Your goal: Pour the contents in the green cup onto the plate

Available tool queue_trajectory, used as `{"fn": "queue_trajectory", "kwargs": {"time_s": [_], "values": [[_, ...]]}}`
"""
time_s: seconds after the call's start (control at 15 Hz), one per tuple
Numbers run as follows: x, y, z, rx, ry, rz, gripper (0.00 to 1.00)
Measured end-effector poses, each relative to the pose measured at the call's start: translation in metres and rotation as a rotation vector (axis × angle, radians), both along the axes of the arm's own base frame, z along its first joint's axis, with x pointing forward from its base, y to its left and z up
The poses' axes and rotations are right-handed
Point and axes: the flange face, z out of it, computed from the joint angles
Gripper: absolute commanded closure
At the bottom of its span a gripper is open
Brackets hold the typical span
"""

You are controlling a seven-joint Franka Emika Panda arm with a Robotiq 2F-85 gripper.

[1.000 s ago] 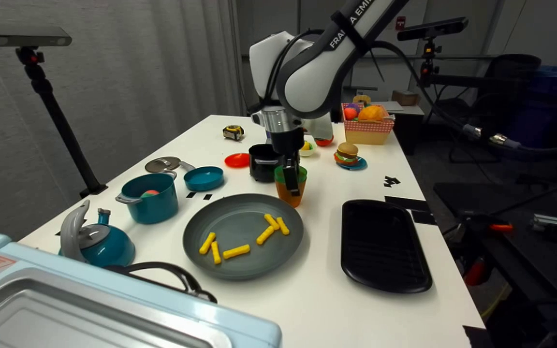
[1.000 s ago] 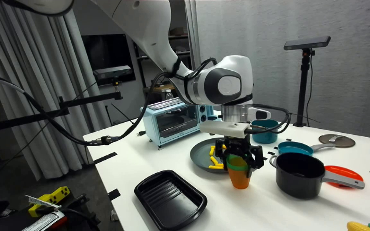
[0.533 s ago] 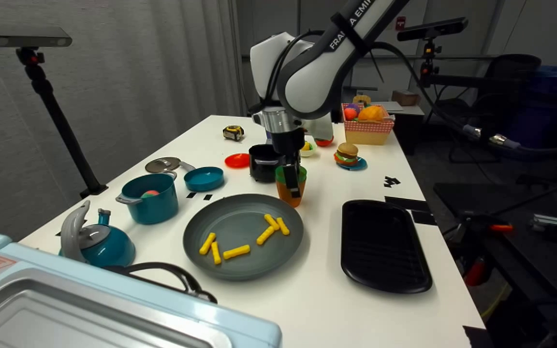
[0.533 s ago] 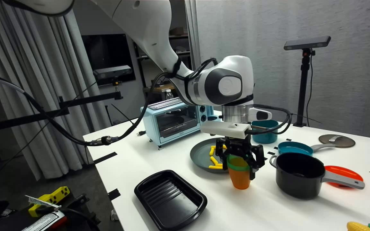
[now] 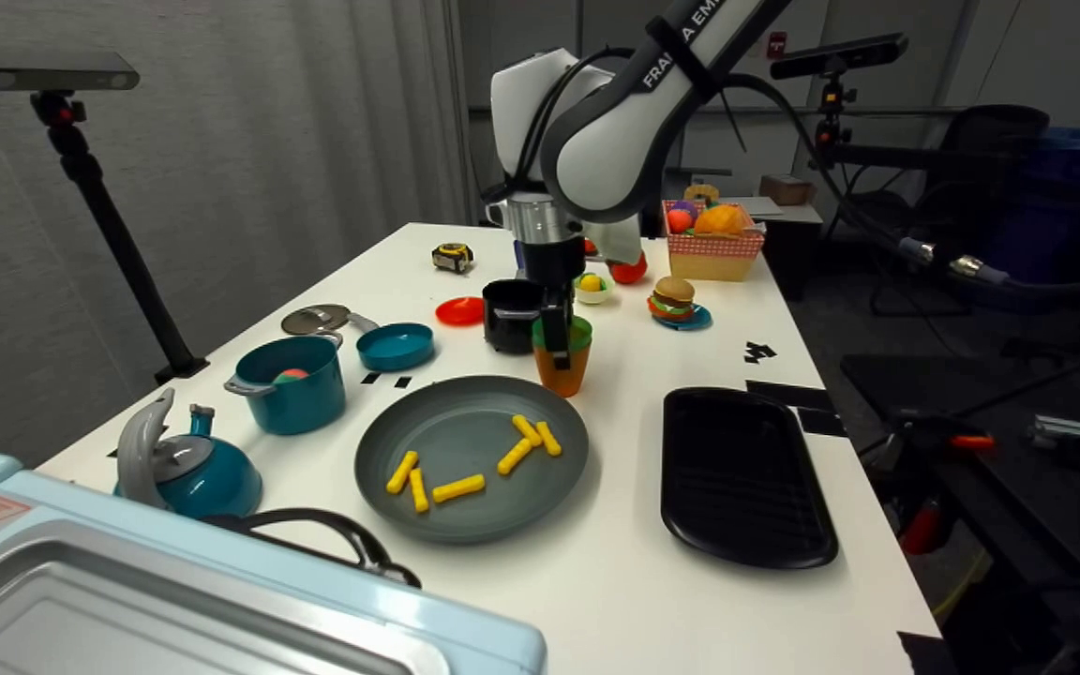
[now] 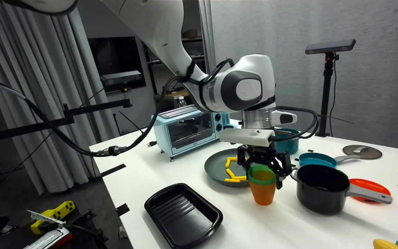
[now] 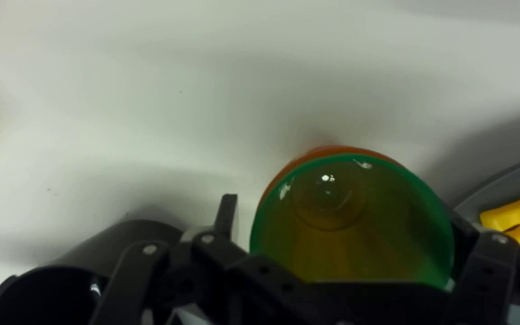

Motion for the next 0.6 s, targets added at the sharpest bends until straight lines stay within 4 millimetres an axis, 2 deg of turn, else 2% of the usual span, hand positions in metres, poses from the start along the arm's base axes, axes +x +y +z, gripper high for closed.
{"fn": "queue_trajectory", "kwargs": {"time_s": [0.27, 0.6], "values": [[0.001, -0.007, 0.017, -0.014, -0.028, -0.009, 0.0], [-0.004, -0.005, 0.047, -0.019, -0.069, -0.007, 0.0]]}}
